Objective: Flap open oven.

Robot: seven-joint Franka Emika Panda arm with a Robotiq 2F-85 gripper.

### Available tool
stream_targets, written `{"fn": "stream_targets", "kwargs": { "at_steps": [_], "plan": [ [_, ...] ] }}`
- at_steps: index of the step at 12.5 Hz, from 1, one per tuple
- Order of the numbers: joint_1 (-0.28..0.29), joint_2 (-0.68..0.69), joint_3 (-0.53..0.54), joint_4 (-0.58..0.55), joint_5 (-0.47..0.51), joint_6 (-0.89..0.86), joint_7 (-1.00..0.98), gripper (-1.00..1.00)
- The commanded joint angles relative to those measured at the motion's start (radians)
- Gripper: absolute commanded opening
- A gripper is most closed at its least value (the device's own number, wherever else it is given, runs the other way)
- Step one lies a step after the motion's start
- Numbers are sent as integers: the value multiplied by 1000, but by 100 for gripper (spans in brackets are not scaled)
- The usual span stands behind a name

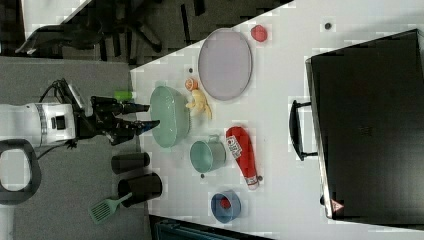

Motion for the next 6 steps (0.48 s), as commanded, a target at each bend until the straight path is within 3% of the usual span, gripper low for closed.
{"fn": "stream_targets", "kwargs": {
  "at_steps": [1, 3, 5, 6],
  "plan": [
    [-113, -261, 33, -119, 20, -180, -65, 58],
    [-113, -261, 33, -119, 20, -180, -65, 100],
    [-113, -261, 33, -119, 20, -180, -65, 100],
    [-113, -261, 33, -119, 20, -180, -65, 90]
  ]
}}
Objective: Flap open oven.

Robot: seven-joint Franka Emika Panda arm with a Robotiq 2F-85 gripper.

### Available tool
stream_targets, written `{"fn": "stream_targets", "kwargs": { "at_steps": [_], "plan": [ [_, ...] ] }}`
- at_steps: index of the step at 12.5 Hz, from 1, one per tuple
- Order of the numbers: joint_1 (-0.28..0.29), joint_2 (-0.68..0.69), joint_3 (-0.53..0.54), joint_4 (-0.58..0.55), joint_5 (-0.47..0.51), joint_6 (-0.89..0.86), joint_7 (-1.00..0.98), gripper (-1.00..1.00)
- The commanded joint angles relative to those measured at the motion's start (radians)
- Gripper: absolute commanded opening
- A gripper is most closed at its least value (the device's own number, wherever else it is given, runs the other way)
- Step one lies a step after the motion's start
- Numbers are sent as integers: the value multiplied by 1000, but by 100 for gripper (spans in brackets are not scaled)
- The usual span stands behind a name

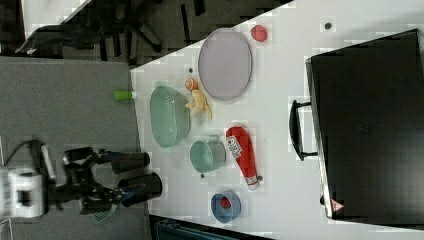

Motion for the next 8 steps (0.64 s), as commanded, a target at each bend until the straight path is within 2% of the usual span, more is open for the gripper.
{"fn": "stream_targets", "kwargs": {
  "at_steps": [1, 6, 7, 8],
  "plan": [
    [-22, 46, -5, 11, 9, 3, -48, 65],
    [-24, 54, -25, 8, 8, 4, -49, -55],
    [-25, 61, -38, 7, 7, 5, -52, -65],
    [-26, 70, -54, 6, 6, 5, -76, -65]
  ]
}}
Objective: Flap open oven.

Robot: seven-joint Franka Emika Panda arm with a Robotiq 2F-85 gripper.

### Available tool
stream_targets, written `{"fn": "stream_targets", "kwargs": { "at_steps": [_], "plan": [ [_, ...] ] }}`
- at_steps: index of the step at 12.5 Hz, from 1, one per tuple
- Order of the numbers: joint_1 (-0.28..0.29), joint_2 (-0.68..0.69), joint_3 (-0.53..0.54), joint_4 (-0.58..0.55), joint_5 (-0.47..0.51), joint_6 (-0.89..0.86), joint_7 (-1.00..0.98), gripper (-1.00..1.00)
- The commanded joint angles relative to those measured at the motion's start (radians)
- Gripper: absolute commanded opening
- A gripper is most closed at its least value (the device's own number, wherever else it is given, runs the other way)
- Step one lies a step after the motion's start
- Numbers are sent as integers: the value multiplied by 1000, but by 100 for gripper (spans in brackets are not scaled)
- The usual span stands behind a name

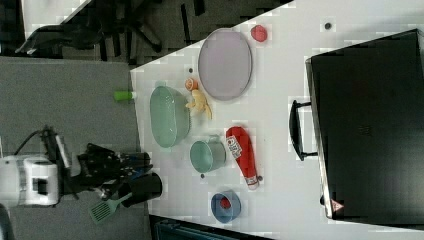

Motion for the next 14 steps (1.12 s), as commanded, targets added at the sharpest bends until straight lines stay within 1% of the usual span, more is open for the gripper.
{"fn": "stream_targets", "kwargs": {
  "at_steps": [1, 4, 7, 9, 14],
  "plan": [
    [-15, 19, -47, 2, 2, -3, -124, -65],
    [-18, 58, -123, -24, -14, 43, -408, -65],
    [-21, 97, -195, -83, -46, 186, -731, -65],
    [-24, 119, -242, -136, -71, 303, -904, -65],
    [-27, 191, -355, -278, -75, 616, -1124, -65]
  ]
}}
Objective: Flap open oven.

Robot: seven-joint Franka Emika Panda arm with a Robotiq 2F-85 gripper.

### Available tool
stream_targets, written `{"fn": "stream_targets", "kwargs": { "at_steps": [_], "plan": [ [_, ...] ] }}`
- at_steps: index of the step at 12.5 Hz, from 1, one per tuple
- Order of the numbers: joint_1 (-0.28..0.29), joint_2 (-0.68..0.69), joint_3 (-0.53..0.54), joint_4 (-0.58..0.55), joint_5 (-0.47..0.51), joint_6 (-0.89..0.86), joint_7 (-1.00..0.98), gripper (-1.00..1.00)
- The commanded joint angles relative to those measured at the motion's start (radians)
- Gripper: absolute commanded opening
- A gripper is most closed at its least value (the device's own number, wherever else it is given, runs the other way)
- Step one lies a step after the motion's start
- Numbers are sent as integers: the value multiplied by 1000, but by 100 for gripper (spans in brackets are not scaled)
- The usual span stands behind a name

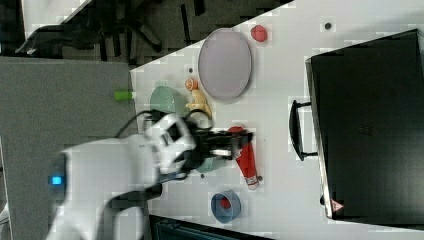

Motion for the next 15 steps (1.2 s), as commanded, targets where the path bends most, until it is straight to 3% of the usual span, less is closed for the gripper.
{"fn": "stream_targets", "kwargs": {
  "at_steps": [1, 4, 10, 15],
  "plan": [
    [-3, 41, -55, -81, -19, 167, -246, -65],
    [-3, 110, -85, -106, -19, 299, -281, -65],
    [-3, 227, -95, -111, -19, 339, -280, -65],
    [7, 250, -71, -118, -23, 353, -266, -65]
  ]
}}
